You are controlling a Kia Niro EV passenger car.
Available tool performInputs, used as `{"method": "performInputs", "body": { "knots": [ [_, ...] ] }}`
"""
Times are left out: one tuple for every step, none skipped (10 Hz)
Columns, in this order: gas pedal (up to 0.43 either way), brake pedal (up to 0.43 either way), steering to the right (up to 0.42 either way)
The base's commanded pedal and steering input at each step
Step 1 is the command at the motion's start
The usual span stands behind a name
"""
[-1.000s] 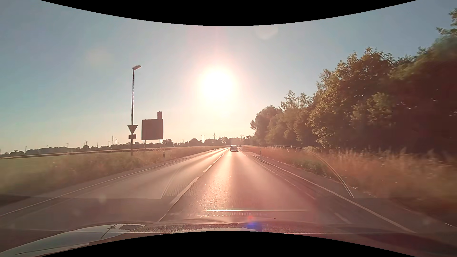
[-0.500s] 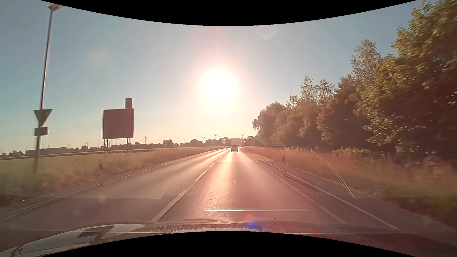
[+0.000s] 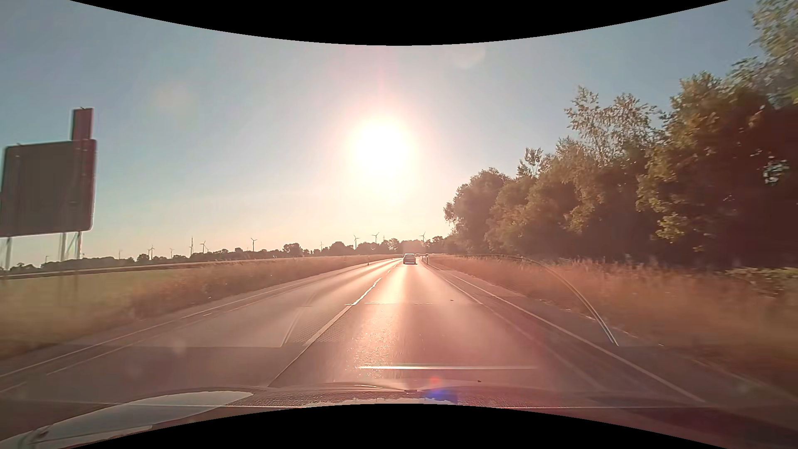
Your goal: Follow the waypoints while adhering to traffic rules and regulations
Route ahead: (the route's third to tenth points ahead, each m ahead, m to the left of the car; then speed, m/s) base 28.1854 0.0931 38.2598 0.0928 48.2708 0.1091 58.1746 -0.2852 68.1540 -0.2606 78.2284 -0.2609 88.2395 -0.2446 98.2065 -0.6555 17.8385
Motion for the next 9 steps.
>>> {"method": "performInputs", "body": {
  "knots": [
    [0.260, 0.000, -0.001],
    [0.260, 0.000, -0.001],
    [0.260, 0.000, -0.001],
    [0.260, 0.000, 0.001],
    [0.260, 0.000, 0.001],
    [0.268, 0.000, 0.001],
    [0.268, 0.000, 0.001],
    [0.268, 0.000, 0.001],
    [0.268, 0.000, 0.001]
  ]
}}
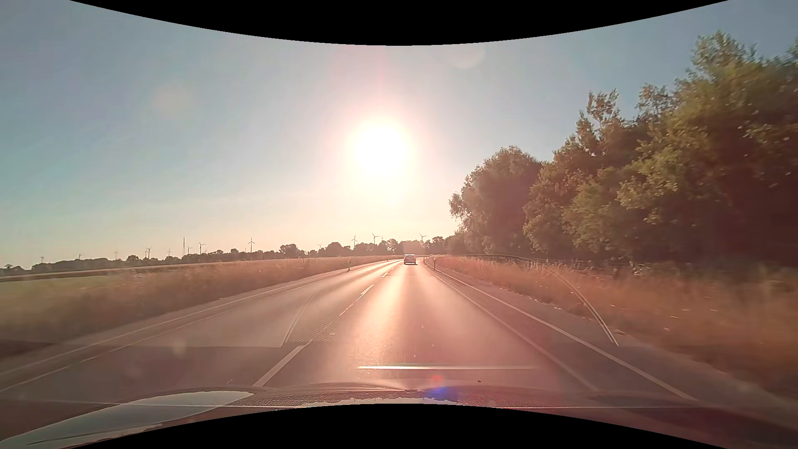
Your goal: Follow the waypoints while adhering to traffic rules and regulations
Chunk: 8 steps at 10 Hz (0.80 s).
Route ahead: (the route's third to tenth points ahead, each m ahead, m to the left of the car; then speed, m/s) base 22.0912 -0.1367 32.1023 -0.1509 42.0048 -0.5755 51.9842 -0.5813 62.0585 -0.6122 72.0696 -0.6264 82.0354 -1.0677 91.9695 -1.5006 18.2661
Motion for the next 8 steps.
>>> {"method": "performInputs", "body": {
  "knots": [
    [0.268, 0.000, 0.001],
    [0.268, 0.000, 0.001],
    [0.268, 0.000, 0.001],
    [0.268, 0.000, 0.001],
    [0.268, 0.000, 0.001],
    [0.268, 0.000, 0.001],
    [0.268, 0.000, 0.000],
    [0.268, 0.000, 0.000]
  ]
}}
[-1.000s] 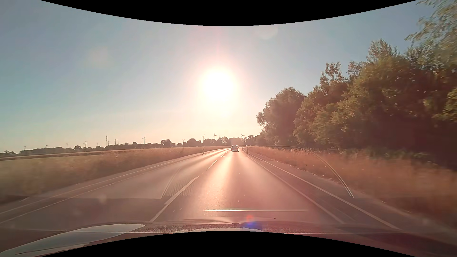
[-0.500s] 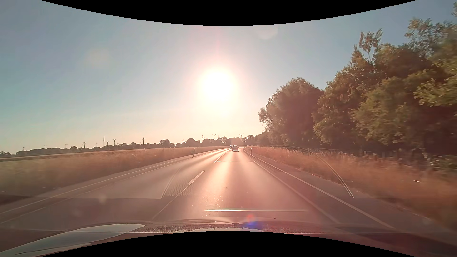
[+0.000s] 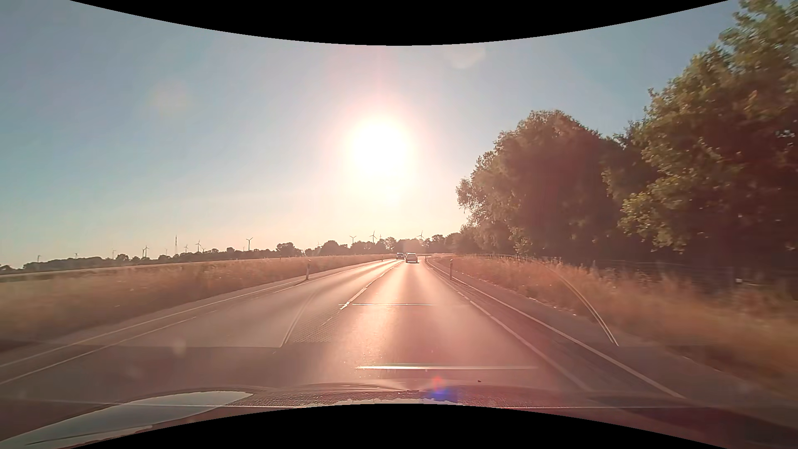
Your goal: Follow the waypoints while adhering to traffic rules and regulations
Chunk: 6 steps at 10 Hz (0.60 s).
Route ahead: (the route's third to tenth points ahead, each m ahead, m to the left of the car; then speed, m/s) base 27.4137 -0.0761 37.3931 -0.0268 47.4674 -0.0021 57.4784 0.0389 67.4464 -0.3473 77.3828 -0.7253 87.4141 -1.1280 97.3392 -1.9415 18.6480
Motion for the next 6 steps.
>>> {"method": "performInputs", "body": {
  "knots": [
    [0.268, 0.000, 0.000],
    [0.268, 0.000, 0.000],
    [0.268, 0.000, 0.000],
    [0.268, 0.000, 0.000],
    [0.268, 0.000, 0.000],
    [0.268, 0.000, 0.000]
  ]
}}
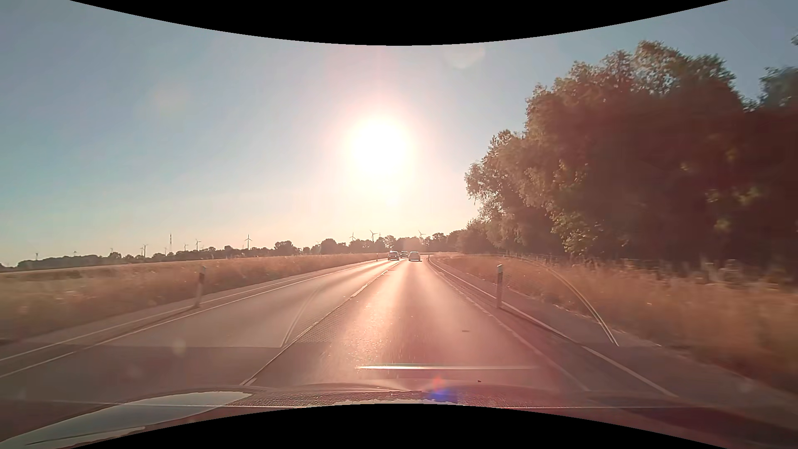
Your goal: Follow the waypoints while adhering to traffic rules and regulations
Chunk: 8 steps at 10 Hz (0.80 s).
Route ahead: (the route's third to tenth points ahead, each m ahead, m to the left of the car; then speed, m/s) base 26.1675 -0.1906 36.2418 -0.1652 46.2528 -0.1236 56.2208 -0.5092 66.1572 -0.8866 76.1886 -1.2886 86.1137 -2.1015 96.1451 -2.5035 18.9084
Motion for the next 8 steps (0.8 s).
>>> {"method": "performInputs", "body": {
  "knots": [
    [0.268, 0.000, 0.001],
    [0.268, 0.000, 0.000],
    [0.268, 0.000, 0.000],
    [0.268, 0.000, 0.000],
    [0.268, 0.000, 0.000],
    [0.268, 0.000, 0.000],
    [0.268, 0.000, 0.000],
    [0.268, 0.000, 0.001]
  ]
}}
